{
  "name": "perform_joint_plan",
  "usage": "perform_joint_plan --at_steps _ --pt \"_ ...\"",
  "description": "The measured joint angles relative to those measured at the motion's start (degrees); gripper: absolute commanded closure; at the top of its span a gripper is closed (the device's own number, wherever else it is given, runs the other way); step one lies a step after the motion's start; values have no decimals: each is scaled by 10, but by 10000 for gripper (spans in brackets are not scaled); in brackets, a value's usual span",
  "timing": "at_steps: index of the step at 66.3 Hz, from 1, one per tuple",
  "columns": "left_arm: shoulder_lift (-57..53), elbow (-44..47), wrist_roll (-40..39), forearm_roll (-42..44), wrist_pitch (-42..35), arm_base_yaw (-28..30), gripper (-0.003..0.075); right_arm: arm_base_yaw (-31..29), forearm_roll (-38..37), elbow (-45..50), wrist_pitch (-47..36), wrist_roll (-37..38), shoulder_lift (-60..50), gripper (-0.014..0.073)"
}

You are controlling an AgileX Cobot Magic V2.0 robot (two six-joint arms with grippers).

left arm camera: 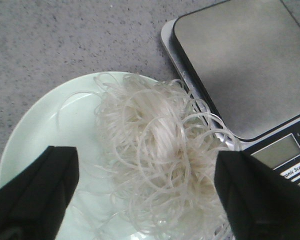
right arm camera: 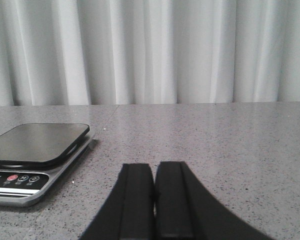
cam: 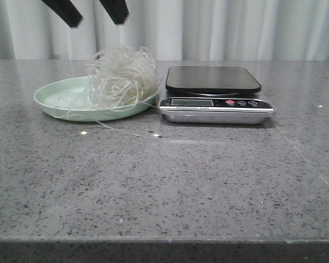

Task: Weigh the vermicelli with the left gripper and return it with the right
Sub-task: 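Lower the left gripper onto the vermicelli bundle on the green plate and close, then lift the vermicelli with the left gripper and carry it onto the scale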

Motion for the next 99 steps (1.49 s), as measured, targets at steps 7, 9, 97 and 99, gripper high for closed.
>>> perform_joint_plan --at_steps 7,9,97,99 --pt "40 -25 -3 -15 14 0 118 0 0 0 0 0 0 429" --pt "50 -29 -3 -21 15 0 118 0 0 0 0 0 0 429" --pt "200 -259 -18 -129 7 -101 591 0 0 0 0 0 0 429" --pt "208 -259 -19 -130 3 -101 591 0 0 0 0 0 0 429"
